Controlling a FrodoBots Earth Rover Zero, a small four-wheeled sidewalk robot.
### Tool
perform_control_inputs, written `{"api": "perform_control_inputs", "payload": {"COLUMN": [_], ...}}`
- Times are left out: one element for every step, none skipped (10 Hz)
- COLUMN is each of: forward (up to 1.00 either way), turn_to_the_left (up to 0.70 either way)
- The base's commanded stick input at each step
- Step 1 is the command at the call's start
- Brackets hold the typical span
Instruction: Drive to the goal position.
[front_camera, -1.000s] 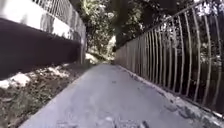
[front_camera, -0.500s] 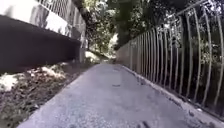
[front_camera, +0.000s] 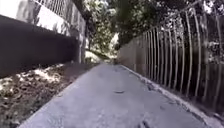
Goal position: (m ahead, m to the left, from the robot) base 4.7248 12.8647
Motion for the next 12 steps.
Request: {"api": "perform_control_inputs", "payload": {"forward": [0.70,0.70,0.70,0.70,0.70,0.70,0.70,0.70,0.70,0.70,0.70,0.70], "turn_to_the_left": [0.00,0.00,0.00,0.00,0.00,0.02,0.02,0.01,0.03,0.03,0.03,0.03]}}
